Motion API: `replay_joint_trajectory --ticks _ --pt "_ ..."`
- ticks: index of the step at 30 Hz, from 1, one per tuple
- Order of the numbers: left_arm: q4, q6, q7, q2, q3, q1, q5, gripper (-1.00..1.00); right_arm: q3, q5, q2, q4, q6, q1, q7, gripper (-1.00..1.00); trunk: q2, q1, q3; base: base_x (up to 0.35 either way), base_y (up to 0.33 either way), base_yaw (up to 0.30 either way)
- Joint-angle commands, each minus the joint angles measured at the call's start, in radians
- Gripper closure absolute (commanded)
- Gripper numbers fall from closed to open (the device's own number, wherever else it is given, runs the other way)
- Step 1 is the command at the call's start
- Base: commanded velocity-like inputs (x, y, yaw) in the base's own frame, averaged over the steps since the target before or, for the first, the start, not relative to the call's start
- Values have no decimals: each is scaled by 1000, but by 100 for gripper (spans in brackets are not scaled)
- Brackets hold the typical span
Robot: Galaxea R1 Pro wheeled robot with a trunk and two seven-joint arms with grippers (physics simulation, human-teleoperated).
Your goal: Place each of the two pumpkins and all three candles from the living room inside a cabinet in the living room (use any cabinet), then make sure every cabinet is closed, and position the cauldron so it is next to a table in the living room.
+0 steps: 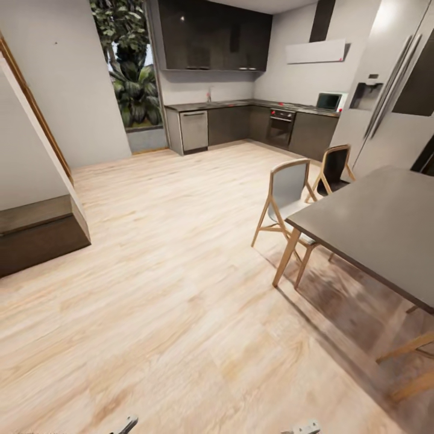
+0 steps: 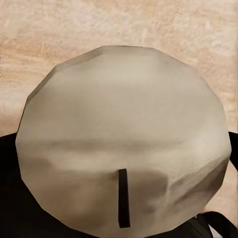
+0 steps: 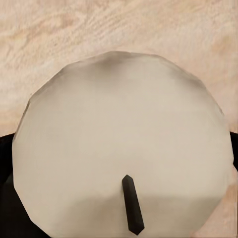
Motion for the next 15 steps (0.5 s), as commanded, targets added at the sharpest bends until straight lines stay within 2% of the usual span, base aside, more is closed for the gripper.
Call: replay_joint_trajectory --ticks 1,15 --pt "0 1 0 0 0 0 -1 100 0 -4 0 0 0 0 2 100 0 0 -1 182 0 267" --pt "1 0 0 1 0 0 0 100 0 -4 0 0 -1 0 2 100 0 0 -2 14 0 285"
